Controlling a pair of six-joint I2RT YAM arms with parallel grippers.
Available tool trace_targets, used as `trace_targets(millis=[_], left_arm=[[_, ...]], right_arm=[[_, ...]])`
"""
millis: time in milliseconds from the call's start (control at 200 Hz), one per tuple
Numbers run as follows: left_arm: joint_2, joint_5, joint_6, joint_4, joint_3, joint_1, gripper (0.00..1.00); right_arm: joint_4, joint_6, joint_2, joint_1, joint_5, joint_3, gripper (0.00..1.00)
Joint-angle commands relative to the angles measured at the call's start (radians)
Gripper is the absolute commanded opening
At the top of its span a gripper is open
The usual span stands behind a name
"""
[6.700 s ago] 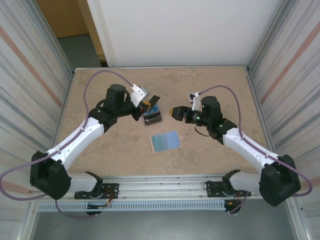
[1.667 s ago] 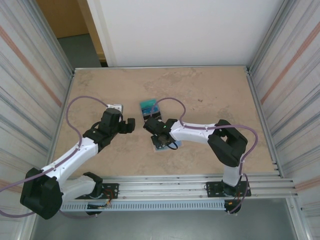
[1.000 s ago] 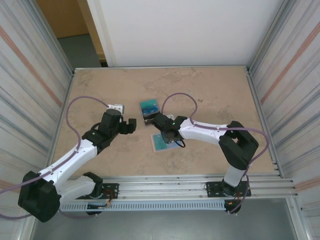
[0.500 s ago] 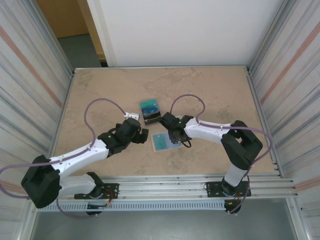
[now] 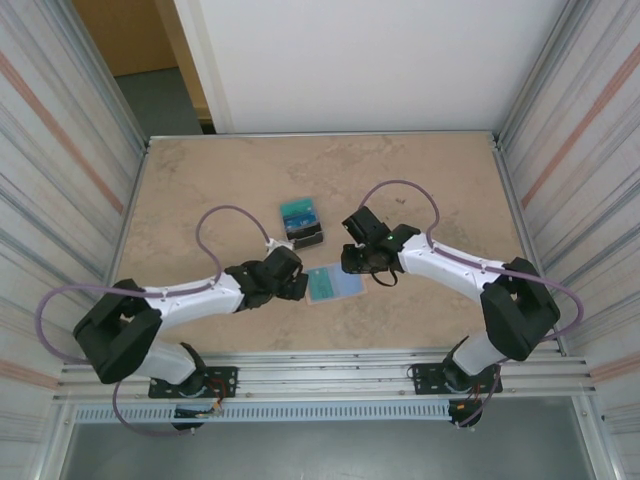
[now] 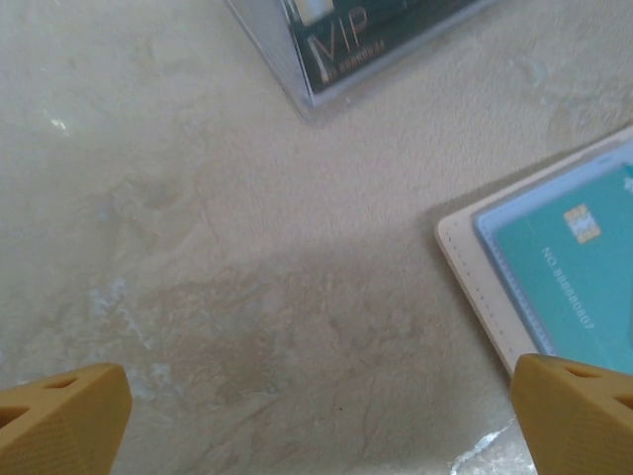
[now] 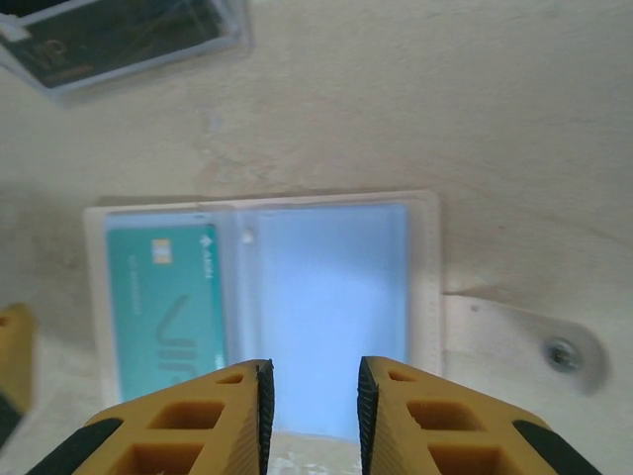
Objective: Take the credit cards out of the card holder
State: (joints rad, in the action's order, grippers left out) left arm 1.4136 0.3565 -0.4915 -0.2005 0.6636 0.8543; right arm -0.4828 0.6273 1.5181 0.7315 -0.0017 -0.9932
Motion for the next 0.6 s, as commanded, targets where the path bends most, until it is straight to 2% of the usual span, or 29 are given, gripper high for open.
trace_targets(millis=[0,185,591], left_arm=[[0.038,-0.006,-0.015,0.027,0.015,0.014,0.99],[0.087,-0.016,-0.028,0.062,0.013,0.015,0.99],[0.053,-0.015,-0.059,0.068,-0.002,0.015,0.99]], right_arm=[[0.076,0.031,0.014,-0.016,-0.166,0.016,0.28],[0.105,0.037,0.077,-0.019,-0.231,0.004,0.21],[0.134,0.048,0.180,-0.014,-0.280,-0.013,0.23]])
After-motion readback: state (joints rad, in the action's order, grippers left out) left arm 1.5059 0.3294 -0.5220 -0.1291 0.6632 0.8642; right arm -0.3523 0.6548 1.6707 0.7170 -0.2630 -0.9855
